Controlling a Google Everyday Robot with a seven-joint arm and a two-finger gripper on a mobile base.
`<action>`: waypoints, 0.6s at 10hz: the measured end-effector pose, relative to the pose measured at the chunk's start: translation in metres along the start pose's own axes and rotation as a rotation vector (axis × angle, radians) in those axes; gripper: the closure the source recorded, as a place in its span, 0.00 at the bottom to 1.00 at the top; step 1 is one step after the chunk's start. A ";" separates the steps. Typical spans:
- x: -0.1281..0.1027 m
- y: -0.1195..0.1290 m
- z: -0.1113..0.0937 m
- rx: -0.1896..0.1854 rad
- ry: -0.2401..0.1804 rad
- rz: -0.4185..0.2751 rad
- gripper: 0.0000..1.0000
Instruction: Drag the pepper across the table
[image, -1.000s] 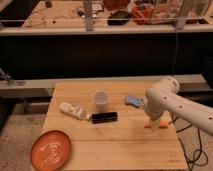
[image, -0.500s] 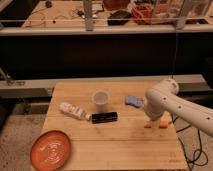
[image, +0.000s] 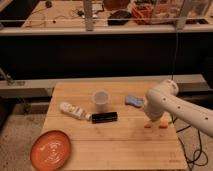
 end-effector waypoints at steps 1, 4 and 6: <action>0.000 0.000 0.002 0.000 0.000 -0.002 0.20; 0.003 0.002 0.012 0.000 -0.007 -0.007 0.20; 0.005 0.004 0.017 -0.001 -0.011 -0.008 0.20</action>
